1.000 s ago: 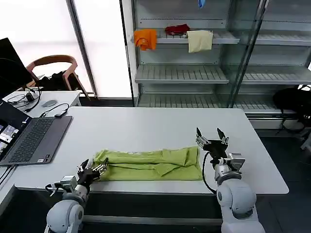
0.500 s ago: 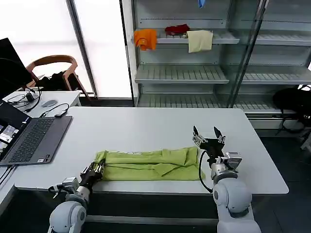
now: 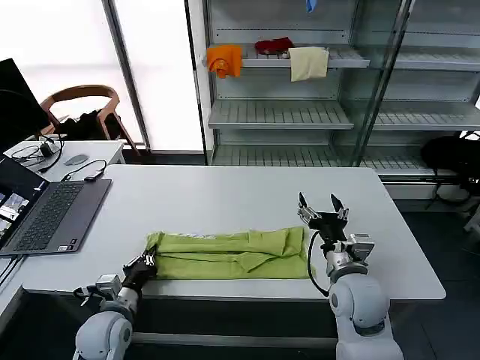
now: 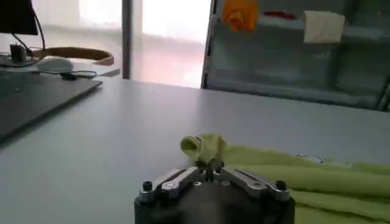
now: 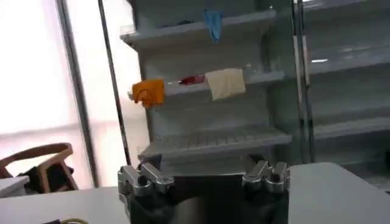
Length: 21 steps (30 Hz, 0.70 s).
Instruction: Fold and organize the clothes.
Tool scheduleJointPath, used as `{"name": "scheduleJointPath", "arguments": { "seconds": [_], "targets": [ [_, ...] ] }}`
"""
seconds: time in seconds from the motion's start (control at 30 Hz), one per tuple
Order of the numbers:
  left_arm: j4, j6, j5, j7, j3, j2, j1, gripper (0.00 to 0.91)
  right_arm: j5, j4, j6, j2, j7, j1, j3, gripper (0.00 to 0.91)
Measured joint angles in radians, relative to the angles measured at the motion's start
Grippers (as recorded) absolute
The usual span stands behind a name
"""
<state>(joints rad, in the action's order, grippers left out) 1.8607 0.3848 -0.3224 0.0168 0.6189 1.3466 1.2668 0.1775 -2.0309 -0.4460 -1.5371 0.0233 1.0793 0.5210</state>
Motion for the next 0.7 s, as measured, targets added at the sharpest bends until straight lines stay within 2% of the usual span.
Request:
{"name": "scheduleJointPath", "arguments": {
  "seconds": [0.23,0.57,0.7],
  "targets": [
    [0.007,-0.008,0.091,0.056,0.068,-0.042,-0.013,0.000,0.024,0.000,-0.004,0.009,0.008,0.002,0.017,0.907],
    [-0.013,-0.011,0.231,0.144,0.216,-0.188,-0.074,0.000,0.050,0.021,-0.008,0.009,0.023,0.002,0.025,0.907],
    [0.004,0.003,0.267,0.165,0.238,-0.223,-0.095,0.000,0.055,0.028,-0.012,0.007,0.033,0.000,0.026,0.907]
  ]
}}
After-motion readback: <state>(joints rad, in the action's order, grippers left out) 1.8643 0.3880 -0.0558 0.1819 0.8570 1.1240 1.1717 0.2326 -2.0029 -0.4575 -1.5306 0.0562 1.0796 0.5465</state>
